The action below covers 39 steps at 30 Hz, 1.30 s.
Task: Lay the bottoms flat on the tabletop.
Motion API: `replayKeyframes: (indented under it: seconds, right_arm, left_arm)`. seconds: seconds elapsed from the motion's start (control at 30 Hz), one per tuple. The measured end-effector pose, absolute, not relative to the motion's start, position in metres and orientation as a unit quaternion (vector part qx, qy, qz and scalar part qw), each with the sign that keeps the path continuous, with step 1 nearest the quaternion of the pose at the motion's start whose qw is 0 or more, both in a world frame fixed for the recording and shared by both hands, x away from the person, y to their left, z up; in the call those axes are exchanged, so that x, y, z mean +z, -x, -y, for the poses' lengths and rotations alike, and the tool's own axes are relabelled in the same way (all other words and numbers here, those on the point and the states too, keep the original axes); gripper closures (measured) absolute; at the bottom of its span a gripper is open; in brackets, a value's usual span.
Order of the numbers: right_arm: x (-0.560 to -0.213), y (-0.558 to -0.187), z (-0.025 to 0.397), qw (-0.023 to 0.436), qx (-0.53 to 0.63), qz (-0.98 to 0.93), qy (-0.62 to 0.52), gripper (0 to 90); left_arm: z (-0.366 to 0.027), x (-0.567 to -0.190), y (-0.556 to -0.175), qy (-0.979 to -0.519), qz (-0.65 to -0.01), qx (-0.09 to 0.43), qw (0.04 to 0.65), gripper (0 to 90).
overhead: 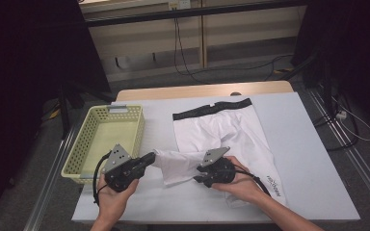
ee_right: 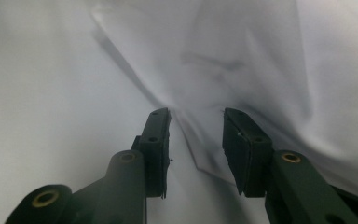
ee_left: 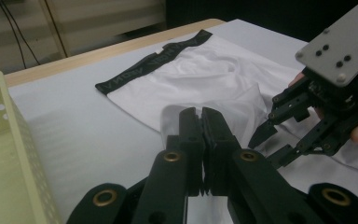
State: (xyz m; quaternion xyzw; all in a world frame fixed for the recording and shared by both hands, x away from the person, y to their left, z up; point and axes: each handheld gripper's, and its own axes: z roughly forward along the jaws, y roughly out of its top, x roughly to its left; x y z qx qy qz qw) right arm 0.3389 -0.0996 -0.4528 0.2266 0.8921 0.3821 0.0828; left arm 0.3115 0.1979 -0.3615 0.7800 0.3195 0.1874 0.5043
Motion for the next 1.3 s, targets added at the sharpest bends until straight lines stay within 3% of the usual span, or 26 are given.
replayKeyframes:
  seconds: [0.07, 0.2, 0.5, 0.73, 0.9, 1.07, 1.23, 1.3]
  right_arm:
    - [-0.453, -0.341, 0.100, 0.080, 0.384, -0.889, -0.235, 67.8]
    - [-0.451, -0.347, 0.100, 0.080, 0.373, -0.888, -0.256, 90.0]
    - [-0.433, -0.328, 0.121, 0.038, 0.391, -0.888, -0.239, 90.0]
    - [-0.424, -0.318, 0.163, 0.034, 0.404, -0.880, -0.248, 90.0]
    - [-0.431, -0.316, 0.180, 0.032, 0.390, -0.881, -0.265, 87.7]
    - [-0.420, -0.321, 0.166, 0.043, 0.412, -0.869, -0.269, 72.3]
    - [-0.413, -0.346, 0.123, 0.064, 0.422, -0.864, -0.267, 71.4]
    - [-0.416, -0.357, 0.105, 0.067, 0.410, -0.870, -0.264, 71.3]
  left_arm:
    - [-0.200, -0.360, -0.311, -0.778, -0.323, 0.188, 0.506, 88.1]
    - [-0.202, -0.357, -0.311, -0.774, -0.322, 0.191, 0.510, 88.2]
    - [-0.195, -0.373, -0.316, -0.789, -0.325, 0.169, 0.493, 85.0]
    - [-0.174, -0.389, -0.323, -0.813, -0.318, 0.152, 0.463, 69.3]
    - [-0.167, -0.394, -0.326, -0.820, -0.314, 0.147, 0.456, 65.2]
    - [-0.169, -0.395, -0.325, -0.813, -0.326, 0.153, 0.459, 51.3]
    - [-0.173, -0.401, -0.323, -0.809, -0.331, 0.152, 0.461, 37.9]
    - [-0.175, -0.404, -0.323, -0.810, -0.333, 0.150, 0.459, 37.5]
